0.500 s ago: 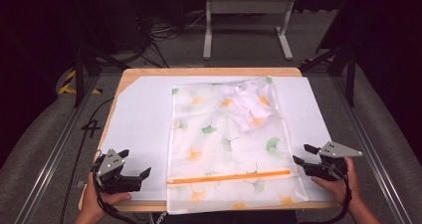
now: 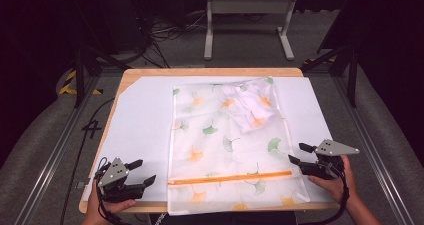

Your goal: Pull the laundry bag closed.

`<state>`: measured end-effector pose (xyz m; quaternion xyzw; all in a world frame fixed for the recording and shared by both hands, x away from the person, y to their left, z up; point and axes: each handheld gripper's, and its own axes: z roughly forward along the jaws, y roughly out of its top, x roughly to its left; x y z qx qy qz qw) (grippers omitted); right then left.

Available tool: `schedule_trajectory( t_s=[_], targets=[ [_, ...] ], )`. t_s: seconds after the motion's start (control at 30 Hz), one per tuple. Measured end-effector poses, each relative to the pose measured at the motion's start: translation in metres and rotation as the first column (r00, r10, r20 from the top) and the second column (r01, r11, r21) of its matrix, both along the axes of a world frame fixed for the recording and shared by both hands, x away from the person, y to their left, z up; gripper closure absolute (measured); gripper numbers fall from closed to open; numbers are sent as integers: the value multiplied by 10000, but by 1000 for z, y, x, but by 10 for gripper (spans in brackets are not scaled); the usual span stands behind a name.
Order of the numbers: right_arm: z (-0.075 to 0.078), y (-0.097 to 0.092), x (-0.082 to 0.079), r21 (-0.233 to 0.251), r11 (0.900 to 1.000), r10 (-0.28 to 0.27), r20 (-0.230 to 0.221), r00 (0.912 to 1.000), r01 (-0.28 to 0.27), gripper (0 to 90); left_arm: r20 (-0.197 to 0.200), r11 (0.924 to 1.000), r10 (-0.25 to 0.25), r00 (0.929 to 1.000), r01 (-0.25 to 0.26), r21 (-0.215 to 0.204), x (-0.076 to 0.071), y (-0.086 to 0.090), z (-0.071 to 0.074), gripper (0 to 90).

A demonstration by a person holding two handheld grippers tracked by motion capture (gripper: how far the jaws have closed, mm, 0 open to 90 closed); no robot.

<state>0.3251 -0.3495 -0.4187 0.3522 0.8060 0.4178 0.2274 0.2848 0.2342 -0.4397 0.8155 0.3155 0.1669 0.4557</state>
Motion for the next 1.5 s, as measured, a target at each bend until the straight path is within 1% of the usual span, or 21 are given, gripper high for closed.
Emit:
schedule_trajectory(
  t_s=[0.03,0.07,0.13,0.17,0.27,0.4,0.5,0.6,0.7,0.8,0.93,1.0,1.03,1.07,1.1,1.17,1.3,1.4,1.43,1.47,1.5],
  targets=[
    [0,0,0,0,10000,0,0,10000,0,402,0,10000,0,10000,0,0,0,0,0,446],
    [1,2,0,4,9999,101,11,9999,-101,410,30,9998,-191,9998,191,79,-2,-1,1,446],
    [8,11,3,-10,9991,427,-34,9991,-427,438,99,9992,-316,9995,313,265,-5,-3,2,574],
    [8,11,3,-10,9991,427,-34,9991,-427,438,190,9988,-381,9991,375,318,-6,-4,3,574],
    [14,19,7,223,9972,712,-232,9972,-707,467,298,9984,-455,9985,445,355,-8,-5,4,704],
    [22,41,12,267,9918,1254,-236,9918,-1248,503,321,9973,-634,9975,621,400,-10,-8,5,842],
    [28,62,15,249,9813,1913,-236,9813,-1907,565,178,9949,-990,9949,986,234,-12,-13,6,885],
    [33,89,20,-75,9701,2423,-206,9700,-2425,604,80,9899,-1352,9908,1348,429,-14,-22,6,900],
    [33,110,24,-117,9589,2831,-308,9586,-2835,634,-61,9842,-1688,9856,1689,526,-15,-30,5,900],
    [31,138,29,-360,9423,3307,-537,9422,-3328,634,-249,9809,-1812,9831,1825,670,-17,-35,1,900],
    [30,166,34,-342,9156,3979,-669,9150,-4007,660,-322,9816,-1747,9841,1767,722,-22,-35,-2,900],
    [30,179,35,-432,9049,4206,-618,9051,-4235,673,-324,9801,-1761,9838,1783,875,-24,-37,-3,900],
    [30,179,35,-432,9049,4206,-618,9051,-4235,673,-324,9801,-1761,9838,1783,875,-24,-37,-3,900],
    [31,186,35,-424,8933,4445,-645,8935,-4474,686,-408,9788,-1805,9827,1836,904,-25,-39,-4,900],
    [31,199,36,-468,8755,4779,-637,8761,-4810,699,-452,9780,-1837,9820,1872,919,-26,-40,-5,900],
    [31,215,36,-544,8525,5163,-688,8537,-5199,702,-556,9750,-1937,9795,1985,1000,-26,-42,-7,900],
    [25,247,38,-599,8170,5670,-974,8179,-5735,704,-734,9673,-2160,9736,2236,1196,-26,-49,-12,897],
    [19,271,38,-621,7923,5980,-1184,7927,-6070,715,-809,9645,-2155,9731,2251,1379,-25,-52,-14,879],
    [17,276,37,-655,7875,6031,-1233,7881,-6129,719,-867,9629,-2201,9716,2307,1403,-24,-52,-15,880],
    [15,284,37,-660,7765,6158,-1311,7769,-6266,721,-865,9617,-2223,9711,2330,1444,-24,-53,-15,881],
    [15,284,37,-660,7765,6158,-1311,7769,-6266,721,-865,9617,-2223,9711,2330,1444,-24,-53,-15,881]
  ],
)
